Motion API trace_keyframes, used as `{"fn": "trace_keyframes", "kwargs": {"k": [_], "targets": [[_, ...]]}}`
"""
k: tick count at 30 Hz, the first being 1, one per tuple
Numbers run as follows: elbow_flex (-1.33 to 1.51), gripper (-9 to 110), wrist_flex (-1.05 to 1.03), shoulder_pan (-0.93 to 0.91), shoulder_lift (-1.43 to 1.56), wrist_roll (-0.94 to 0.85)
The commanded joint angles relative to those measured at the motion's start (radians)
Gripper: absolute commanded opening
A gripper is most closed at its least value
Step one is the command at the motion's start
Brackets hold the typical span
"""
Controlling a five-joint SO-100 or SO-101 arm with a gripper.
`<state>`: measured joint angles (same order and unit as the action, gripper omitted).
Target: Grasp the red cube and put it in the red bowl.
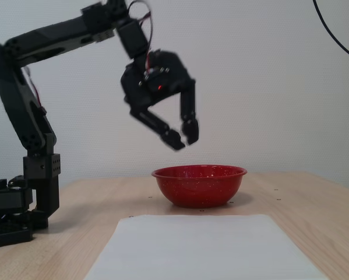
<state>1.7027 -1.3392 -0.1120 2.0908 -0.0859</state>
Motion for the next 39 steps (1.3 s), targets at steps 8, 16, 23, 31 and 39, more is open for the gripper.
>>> {"fn": "trace_keyframes", "kwargs": {"k": [8,16,23,31,39], "targets": [[0.426,0,0.267,0.052,0.426,0.031],[0.804,0,0.471,0.052,0.724,0.018],[1.063,0,0.571,0.046,0.937,-0.011],[1.292,0,0.669,0.040,1.108,-0.025],[1.401,0,0.684,0.020,1.186,-0.028]]}}
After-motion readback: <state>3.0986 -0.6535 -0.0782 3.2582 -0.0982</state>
